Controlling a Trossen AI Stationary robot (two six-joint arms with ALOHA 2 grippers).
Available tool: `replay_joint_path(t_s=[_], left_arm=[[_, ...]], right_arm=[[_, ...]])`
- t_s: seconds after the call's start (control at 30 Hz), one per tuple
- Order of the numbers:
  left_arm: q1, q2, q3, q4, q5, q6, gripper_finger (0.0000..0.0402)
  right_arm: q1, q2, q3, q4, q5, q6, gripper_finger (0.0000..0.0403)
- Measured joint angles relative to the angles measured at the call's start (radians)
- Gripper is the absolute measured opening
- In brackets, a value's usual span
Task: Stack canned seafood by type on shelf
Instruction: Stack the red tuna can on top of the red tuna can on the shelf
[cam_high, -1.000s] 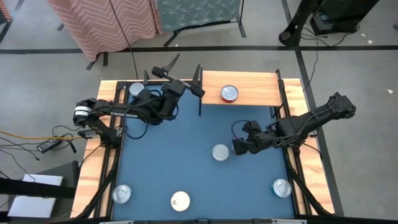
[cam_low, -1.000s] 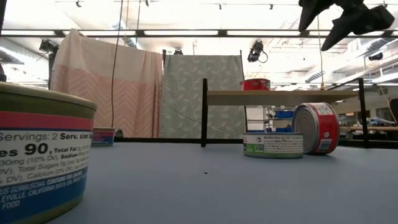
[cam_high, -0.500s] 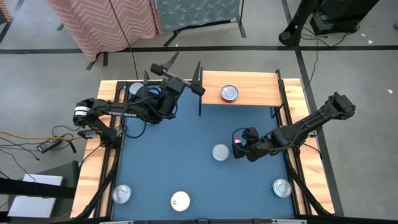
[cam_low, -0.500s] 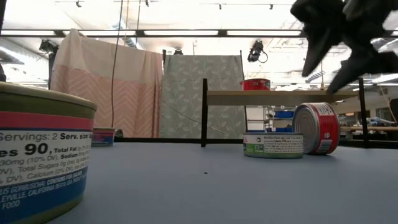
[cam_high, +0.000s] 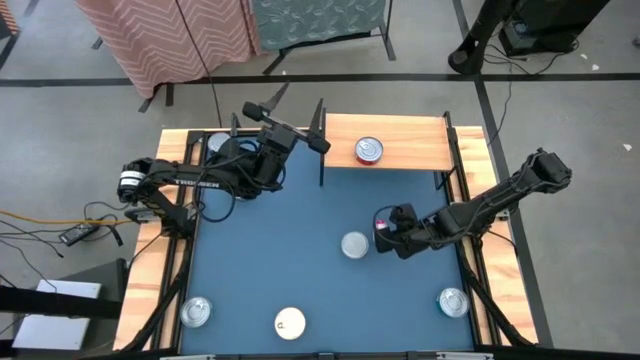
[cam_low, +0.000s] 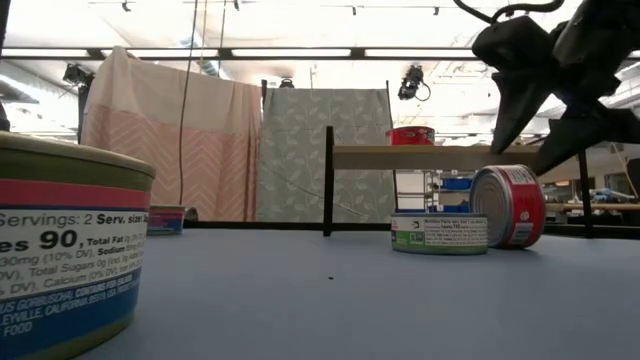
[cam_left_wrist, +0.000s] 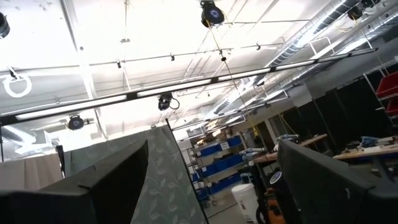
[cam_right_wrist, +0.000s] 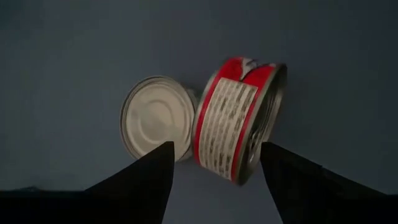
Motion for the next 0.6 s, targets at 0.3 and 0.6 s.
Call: replay_joint_path(t_s=[0.3, 0.6], left_arm=[[-0.005, 0.000, 0.000, 0.004, 0.000, 0.000, 0.0362], [-0.006, 0.000, 0.000, 0.005, 0.000, 0.000, 0.0362]], right_arm=[[-0.031, 0.000, 0.000, -0.002, 0.026, -0.012, 0.0252], [-0.063, 0.050, 0.000, 0.032, 0.001, -0.049, 0.0252]])
